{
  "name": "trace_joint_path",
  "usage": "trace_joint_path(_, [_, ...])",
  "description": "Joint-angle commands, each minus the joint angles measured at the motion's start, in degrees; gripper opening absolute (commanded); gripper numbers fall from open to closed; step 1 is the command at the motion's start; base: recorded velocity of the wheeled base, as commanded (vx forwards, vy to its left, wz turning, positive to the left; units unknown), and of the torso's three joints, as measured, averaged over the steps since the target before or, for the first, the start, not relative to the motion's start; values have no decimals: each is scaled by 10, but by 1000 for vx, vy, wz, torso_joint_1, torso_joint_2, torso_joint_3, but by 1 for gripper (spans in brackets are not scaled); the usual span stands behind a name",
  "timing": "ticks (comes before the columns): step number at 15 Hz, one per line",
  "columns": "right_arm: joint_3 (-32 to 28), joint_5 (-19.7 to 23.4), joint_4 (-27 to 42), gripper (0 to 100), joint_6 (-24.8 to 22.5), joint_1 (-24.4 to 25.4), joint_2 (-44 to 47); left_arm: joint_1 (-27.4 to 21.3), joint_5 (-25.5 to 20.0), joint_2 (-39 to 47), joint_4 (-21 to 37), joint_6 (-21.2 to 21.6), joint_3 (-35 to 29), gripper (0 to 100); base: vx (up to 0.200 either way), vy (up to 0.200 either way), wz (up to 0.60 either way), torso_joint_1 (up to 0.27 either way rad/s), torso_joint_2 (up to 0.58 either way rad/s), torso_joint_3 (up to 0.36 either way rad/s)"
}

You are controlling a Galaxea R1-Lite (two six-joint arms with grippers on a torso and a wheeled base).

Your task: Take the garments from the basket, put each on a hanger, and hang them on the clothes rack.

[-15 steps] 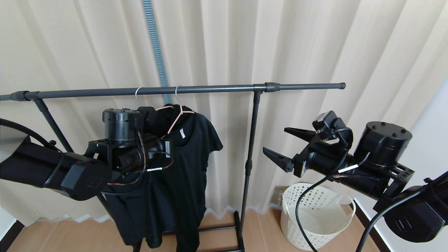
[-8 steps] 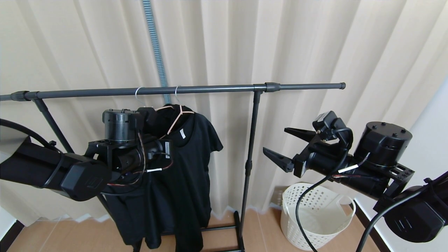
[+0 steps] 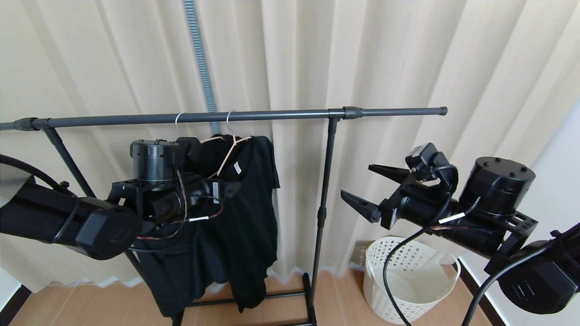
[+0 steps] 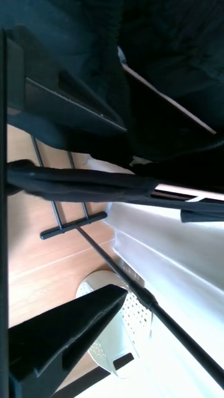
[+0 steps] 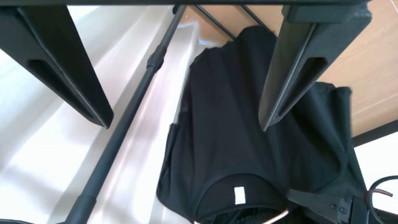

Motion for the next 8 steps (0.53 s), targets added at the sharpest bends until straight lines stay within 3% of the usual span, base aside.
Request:
trace_joint_path(1, [0,0,0,100,0,0,-2,0,0,-3,0,0,1,100,0,0,0,0,0,0])
trace_joint_path(8, [10,0,-5,100,0,0,-24,3,-4,-68,1,1,31,100,0,0,0,0,0,0])
